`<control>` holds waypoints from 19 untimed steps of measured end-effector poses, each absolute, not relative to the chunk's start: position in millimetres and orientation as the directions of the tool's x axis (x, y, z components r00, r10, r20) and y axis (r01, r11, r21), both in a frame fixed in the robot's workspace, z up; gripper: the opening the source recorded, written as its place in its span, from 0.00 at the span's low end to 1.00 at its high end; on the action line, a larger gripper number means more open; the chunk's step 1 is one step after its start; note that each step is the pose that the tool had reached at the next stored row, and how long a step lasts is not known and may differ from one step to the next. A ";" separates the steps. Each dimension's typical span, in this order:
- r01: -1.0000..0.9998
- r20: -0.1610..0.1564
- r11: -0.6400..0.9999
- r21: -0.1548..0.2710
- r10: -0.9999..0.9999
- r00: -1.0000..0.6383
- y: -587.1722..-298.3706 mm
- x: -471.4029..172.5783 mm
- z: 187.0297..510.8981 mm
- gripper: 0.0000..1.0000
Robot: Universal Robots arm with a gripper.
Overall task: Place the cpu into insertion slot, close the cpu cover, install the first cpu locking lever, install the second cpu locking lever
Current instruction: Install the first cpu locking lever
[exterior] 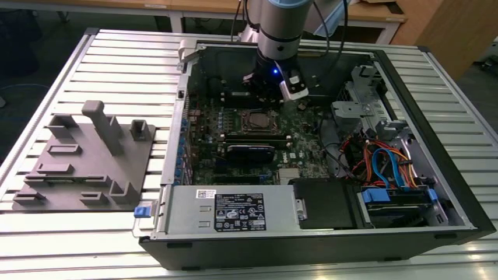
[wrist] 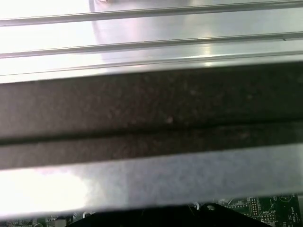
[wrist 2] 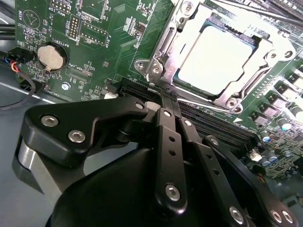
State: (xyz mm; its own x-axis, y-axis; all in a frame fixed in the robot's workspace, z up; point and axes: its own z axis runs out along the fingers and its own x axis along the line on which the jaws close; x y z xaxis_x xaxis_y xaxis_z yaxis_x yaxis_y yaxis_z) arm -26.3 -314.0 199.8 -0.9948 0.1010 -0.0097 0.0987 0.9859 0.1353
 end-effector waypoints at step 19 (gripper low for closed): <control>0.099 -0.010 0.987 0.128 0.101 -0.995 -314.0 -26.3 197.8 0.11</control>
State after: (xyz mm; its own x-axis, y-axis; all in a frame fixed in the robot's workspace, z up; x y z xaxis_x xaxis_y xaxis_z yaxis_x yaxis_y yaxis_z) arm -26.3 -314.0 197.8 -0.9948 0.1009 -0.0104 0.0988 0.9869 0.1275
